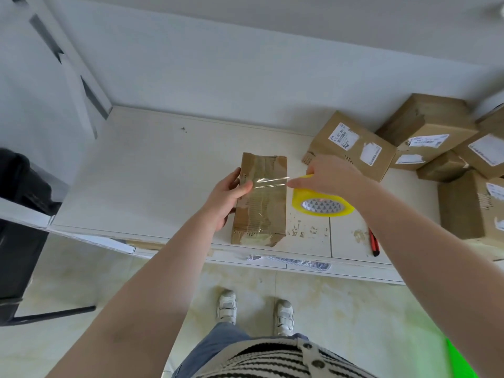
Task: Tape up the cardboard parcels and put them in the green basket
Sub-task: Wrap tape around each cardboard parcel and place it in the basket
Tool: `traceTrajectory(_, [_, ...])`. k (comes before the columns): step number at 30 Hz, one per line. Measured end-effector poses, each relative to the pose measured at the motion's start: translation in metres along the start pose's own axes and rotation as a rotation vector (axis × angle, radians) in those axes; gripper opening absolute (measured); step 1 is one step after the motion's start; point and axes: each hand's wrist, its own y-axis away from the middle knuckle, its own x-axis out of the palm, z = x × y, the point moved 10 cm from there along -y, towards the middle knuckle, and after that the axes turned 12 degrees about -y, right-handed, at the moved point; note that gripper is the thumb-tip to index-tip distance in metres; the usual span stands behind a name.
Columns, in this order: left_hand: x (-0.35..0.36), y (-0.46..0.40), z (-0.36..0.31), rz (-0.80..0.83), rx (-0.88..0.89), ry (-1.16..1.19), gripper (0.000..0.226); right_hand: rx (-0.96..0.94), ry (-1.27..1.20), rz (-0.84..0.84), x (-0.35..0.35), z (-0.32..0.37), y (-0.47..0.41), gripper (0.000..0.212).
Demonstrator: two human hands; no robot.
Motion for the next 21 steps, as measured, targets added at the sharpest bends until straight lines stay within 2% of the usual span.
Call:
traceTrajectory(5, [-0.003,-0.001,0.0,-0.016,-0.007,-0.004,0.058,0.079,-0.146,0.059,0.034,-0.023,-0.012,0.055])
traceTrajectory(10, [0.002,-0.003,-0.005,-0.035,-0.035,-0.055,0.051,0.115,-0.245,0.126,0.051,-0.037,-0.021,0.053])
traceTrajectory(11, [0.007,-0.003,-0.006,-0.034,-0.04,-0.069,0.052,0.117,-0.249,0.13,0.052,-0.038,-0.021,0.054])
traceTrajectory(14, [0.018,-0.004,-0.006,-0.06,-0.052,-0.18,0.079,0.117,-0.259,0.133,0.056,-0.041,-0.023,0.055])
traceTrajectory(18, [0.015,-0.005,-0.011,-0.128,-0.026,-0.29,0.064,0.121,-0.333,0.142,0.065,-0.041,-0.025,0.062])
traceTrajectory(19, [0.014,-0.004,-0.012,-0.14,-0.026,-0.31,0.065,0.122,-0.336,0.146,0.066,-0.041,-0.025,0.063])
traceTrajectory(21, [0.013,-0.003,-0.018,-0.203,-0.033,-0.407,0.081,0.123,-0.335,0.144,0.065,-0.043,-0.024,0.064])
